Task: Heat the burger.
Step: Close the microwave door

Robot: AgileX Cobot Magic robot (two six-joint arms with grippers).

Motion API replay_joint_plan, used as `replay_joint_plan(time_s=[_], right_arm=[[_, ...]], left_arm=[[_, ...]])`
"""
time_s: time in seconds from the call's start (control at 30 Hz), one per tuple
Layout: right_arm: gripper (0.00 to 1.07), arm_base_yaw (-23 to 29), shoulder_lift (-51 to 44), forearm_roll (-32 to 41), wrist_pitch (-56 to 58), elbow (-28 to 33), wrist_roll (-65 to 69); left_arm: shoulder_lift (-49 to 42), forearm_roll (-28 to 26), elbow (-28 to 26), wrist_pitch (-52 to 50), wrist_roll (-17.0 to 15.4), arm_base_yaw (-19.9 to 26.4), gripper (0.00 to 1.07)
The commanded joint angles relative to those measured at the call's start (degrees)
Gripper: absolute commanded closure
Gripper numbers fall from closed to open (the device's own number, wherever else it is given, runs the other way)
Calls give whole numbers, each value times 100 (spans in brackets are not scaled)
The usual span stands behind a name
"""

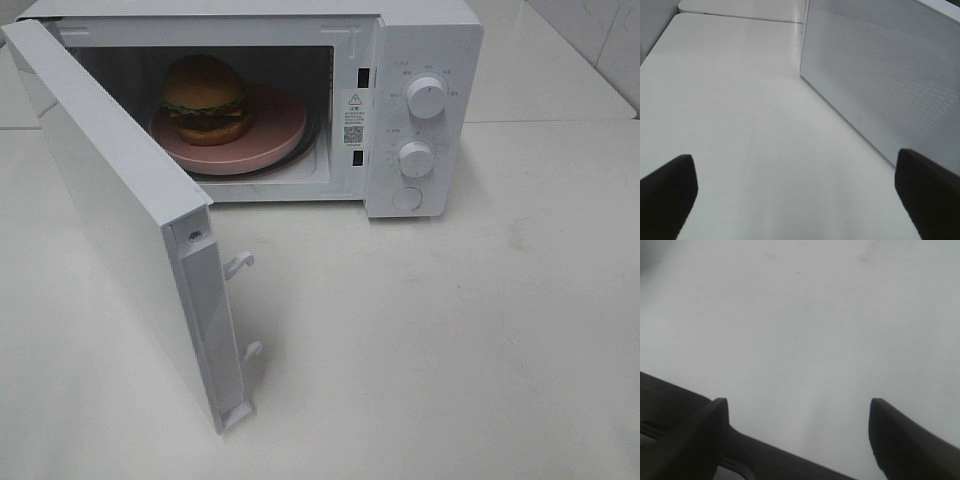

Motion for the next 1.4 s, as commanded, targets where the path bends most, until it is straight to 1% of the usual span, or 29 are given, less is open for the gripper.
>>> replay_joint_plan(time_s=[0.03, 0.23, 0.47, 0.57, 0.6, 0.63, 0.7, 0.73, 0.77, 0.83, 0.87, 0.9, 0.93, 0.97, 1.03, 1.07, 1.1, 1.13, 1.17, 1.2, 1.27, 1.3, 1.33, 1.37, 1.4], right_arm=[[33, -29, -269, 6, 613, 34, -74], [33, -29, -350, 11, 1134, 34, -160], [33, -29, -361, 166, 1197, 34, -252], [33, -29, -625, 160, 1180, 34, -390], [33, -29, -888, 155, 1100, 34, -470], [33, -29, -888, 155, 1100, 34, -470], [33, -34, -1346, 155, 848, 103, -470], [33, -34, -1346, 155, 848, 103, -470], [33, -138, -1570, 195, 602, 138, -470], [33, -218, -1667, 201, 481, 178, -481], [33, -476, -1891, 229, 212, 315, -561], [33, -607, -1965, 275, 195, 315, -665], [33, -607, -1965, 275, 195, 315, -665], [33, -865, -2126, 355, 178, 321, -831], [33, -968, -2200, 378, 166, 321, -894], [34, -1180, -2320, 464, 149, 321, -1037], [34, -1180, -2320, 464, 149, 321, -1037], [34, -1392, -2435, 504, 132, 321, -1140], [34, -1495, -2498, 539, 132, 321, -1192], [34, -1495, -2498, 539, 132, 321, -1192], [34, -1816, -2704, 619, 120, 338, -1324], [34, -1816, -2704, 619, 120, 338, -1324], [34, -2040, -2830, 670, 120, 338, -1392], [34, -2040, -2830, 670, 120, 338, -1392], [34, -2303, -2968, 745, 109, 338, -1478]], left_arm=[[-109, 11, 17, -57, -23, 11, 6], [-109, 11, 17, -57, -23, 11, 6], [-109, 11, 17, -57, -23, 11, 6], [-109, 11, 17, -57, -23, 11, 6], [-109, 11, 17, -57, -23, 11, 6], [-109, 11, 17, -57, -23, 11, 6], [-109, 11, 17, -57, -23, 11, 6], [-109, 11, 17, -57, -23, 11, 6], [-109, 11, 17, -57, -23, 11, 6], [-109, 11, 17, -57, -23, 11, 6], [-109, 11, 17, -57, -23, 11, 6], [-109, 11, 17, -57, -23, 11, 6], [-109, 11, 17, -57, -23, 11, 6], [-109, 11, 17, -57, -23, 11, 6], [-109, 11, 17, -57, -23, 11, 6], [-109, 11, 17, -57, -23, 11, 6], [-109, 11, 17, -57, -23, 11, 6], [-109, 11, 17, -57, -23, 11, 6], [-109, 11, 17, -57, -23, 11, 6], [-109, 11, 17, -57, -23, 11, 6], [-109, 11, 17, -57, -23, 11, 6], [-109, 11, 17, -57, -23, 11, 6], [-109, 11, 17, -57, -23, 11, 6], [-109, 11, 17, -57, -23, 11, 6], [-109, 11, 17, -57, -23, 11, 6]])
